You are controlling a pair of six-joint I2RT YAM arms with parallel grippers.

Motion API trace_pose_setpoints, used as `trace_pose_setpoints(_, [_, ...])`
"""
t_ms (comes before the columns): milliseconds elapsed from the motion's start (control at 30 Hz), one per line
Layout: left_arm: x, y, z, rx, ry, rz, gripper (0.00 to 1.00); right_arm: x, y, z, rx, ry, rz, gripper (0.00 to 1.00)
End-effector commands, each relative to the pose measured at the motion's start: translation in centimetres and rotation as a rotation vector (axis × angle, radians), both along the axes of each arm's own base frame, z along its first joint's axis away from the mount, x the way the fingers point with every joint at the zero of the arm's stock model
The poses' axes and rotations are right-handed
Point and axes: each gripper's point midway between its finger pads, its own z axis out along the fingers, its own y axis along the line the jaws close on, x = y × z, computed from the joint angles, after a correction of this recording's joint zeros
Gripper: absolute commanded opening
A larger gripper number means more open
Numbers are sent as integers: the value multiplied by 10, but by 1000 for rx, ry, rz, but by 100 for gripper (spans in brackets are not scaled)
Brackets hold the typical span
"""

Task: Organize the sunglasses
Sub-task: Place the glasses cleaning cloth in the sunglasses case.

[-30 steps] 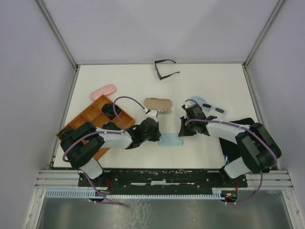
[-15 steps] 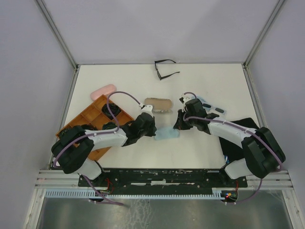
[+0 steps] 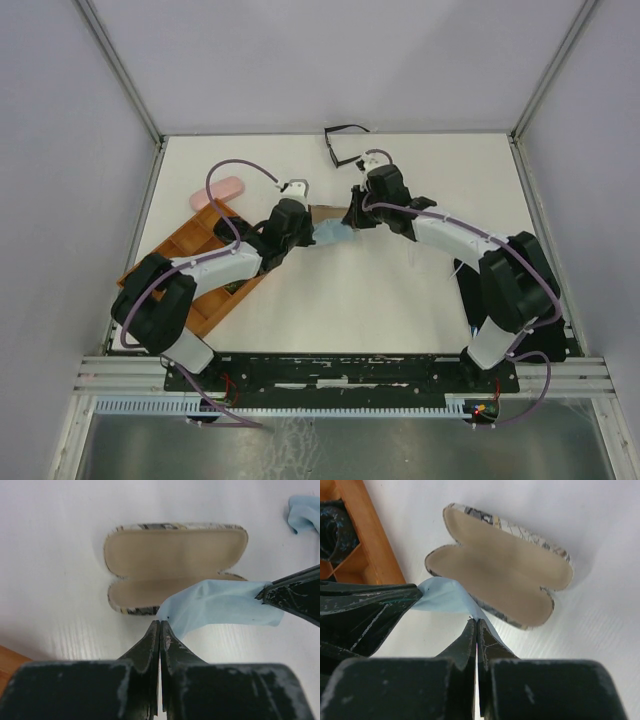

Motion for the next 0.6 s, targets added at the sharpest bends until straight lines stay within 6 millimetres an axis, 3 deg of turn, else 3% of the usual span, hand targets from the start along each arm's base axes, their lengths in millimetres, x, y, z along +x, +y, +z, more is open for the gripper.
trace_pose_setpoints(0, [40,0,32,27,-127,-5,3,34,11,16,-22,-64,-15,0])
trace_pose_setpoints(300, [80,5,23,86,-141,-10,3,63,3,-4,-133,-38,-74,0])
trace_pose_setpoints(567, [95,1,-2,80,-122,-27,3,70,-10,-31,-180,-11,-113,0])
